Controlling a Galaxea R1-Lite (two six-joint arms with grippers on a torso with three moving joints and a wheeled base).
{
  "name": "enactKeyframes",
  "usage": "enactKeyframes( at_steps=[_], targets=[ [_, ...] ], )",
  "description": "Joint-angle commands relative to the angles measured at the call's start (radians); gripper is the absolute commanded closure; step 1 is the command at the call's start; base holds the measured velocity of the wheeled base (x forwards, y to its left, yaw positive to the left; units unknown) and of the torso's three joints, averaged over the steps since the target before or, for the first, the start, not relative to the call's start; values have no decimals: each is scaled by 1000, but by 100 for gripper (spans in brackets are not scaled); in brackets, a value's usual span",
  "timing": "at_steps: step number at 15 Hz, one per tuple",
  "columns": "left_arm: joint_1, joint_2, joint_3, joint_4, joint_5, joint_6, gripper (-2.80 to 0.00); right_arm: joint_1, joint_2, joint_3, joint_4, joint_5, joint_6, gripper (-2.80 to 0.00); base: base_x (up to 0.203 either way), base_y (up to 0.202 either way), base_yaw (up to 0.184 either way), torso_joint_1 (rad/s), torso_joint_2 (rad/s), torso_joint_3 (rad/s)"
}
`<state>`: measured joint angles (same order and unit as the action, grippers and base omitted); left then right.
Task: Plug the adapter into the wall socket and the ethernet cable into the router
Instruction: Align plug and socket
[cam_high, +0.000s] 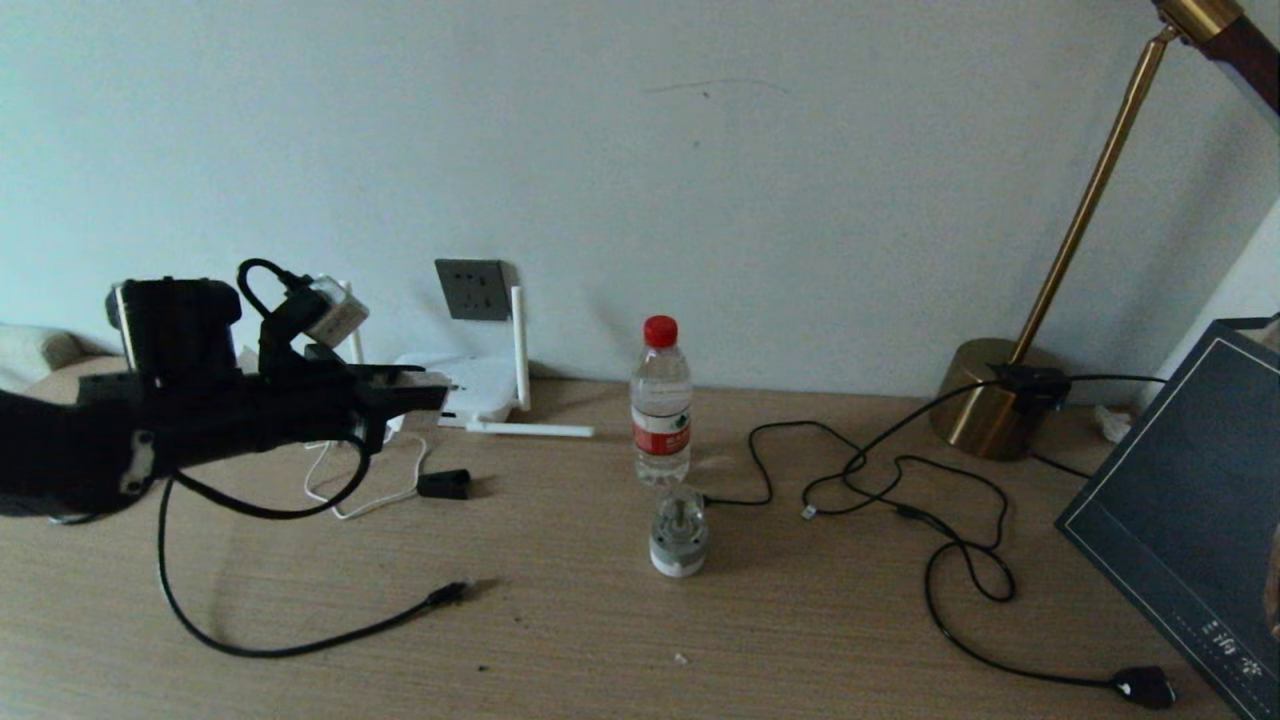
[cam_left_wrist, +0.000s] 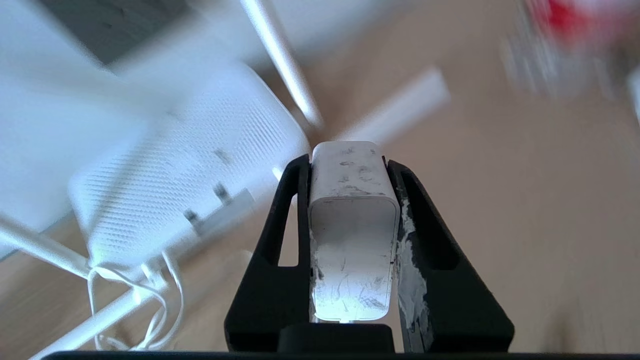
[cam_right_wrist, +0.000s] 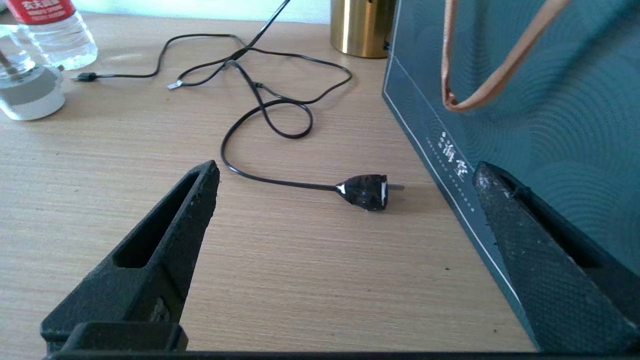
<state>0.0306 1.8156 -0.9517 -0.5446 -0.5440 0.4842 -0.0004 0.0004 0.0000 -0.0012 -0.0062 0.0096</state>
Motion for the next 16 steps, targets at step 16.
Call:
enactKeyframes(
  at_steps=[16],
  targets=[
    [-29, 440, -112, -877, 209, -305, 0, 0, 0, 0, 0, 0, 0, -280, 0, 0, 0, 0, 0, 0]
  ],
)
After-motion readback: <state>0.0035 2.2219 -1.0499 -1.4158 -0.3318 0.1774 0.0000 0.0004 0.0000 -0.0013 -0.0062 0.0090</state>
